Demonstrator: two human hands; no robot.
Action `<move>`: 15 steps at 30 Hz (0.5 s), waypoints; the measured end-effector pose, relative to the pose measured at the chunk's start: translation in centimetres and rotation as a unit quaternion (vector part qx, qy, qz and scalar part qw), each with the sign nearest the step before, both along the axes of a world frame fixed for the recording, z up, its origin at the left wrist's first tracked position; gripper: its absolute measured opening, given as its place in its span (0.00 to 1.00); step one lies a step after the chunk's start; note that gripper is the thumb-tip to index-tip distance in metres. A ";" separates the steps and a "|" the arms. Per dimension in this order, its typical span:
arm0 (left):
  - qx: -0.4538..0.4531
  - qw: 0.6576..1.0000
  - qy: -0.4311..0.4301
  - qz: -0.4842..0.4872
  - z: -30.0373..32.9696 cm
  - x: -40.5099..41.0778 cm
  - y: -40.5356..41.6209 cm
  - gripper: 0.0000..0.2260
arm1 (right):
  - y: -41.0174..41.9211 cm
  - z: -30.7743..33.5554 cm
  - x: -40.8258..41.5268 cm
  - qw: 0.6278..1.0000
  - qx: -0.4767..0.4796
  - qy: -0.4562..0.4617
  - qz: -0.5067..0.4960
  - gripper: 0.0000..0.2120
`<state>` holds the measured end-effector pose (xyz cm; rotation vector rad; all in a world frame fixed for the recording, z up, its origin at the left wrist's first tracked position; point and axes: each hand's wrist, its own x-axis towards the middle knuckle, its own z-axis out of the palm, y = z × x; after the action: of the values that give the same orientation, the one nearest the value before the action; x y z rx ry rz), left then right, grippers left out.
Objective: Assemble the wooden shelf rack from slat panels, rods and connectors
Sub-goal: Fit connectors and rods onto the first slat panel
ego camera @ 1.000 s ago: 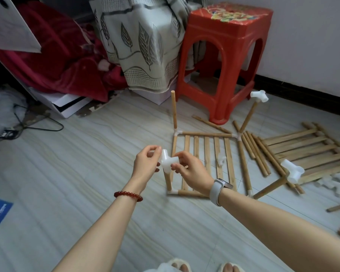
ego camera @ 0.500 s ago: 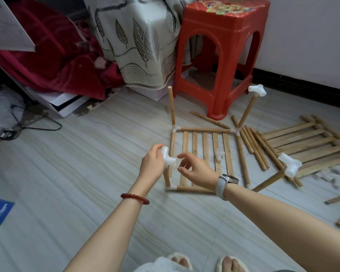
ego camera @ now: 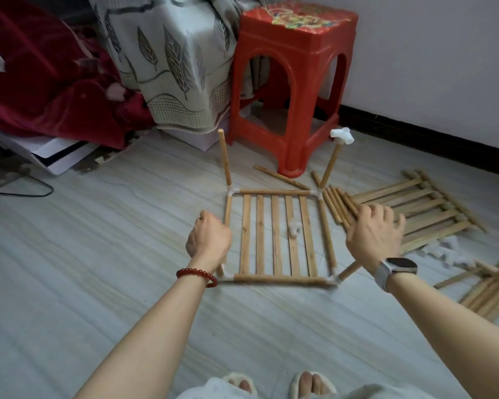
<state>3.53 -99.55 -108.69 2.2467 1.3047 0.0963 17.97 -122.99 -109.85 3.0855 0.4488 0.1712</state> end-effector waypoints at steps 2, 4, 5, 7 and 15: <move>0.008 0.999 -0.013 0.028 -0.4 -0.2 0.0 0.10 | -1.2 -0.5 0.5 0.996 0.039 0.039 -0.072 0.13; 0.012 0.997 -0.035 0.060 -0.9 -0.2 0.0 0.10 | -1.3 -1.2 0.9 0.994 0.064 0.042 -0.081 0.11; 0.017 0.996 -0.046 0.069 -1.2 -0.1 0.0 0.10 | -1.1 -1.4 1.1 0.995 0.066 0.032 -0.073 0.10; 0.041 0.995 -0.065 0.060 -2.0 -0.1 0.2 0.09 | -0.7 -1.5 1.3 0.995 0.071 0.019 -0.065 0.08; 0.087 0.991 -0.058 -0.088 -3.1 -0.8 1.2 0.12 | -1.4 -1.9 0.9 0.998 0.050 0.021 -0.022 0.09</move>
<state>2.71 -98.39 -111.80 2.4531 1.0690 0.2827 18.83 -124.37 -111.73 3.1987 0.3859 0.1319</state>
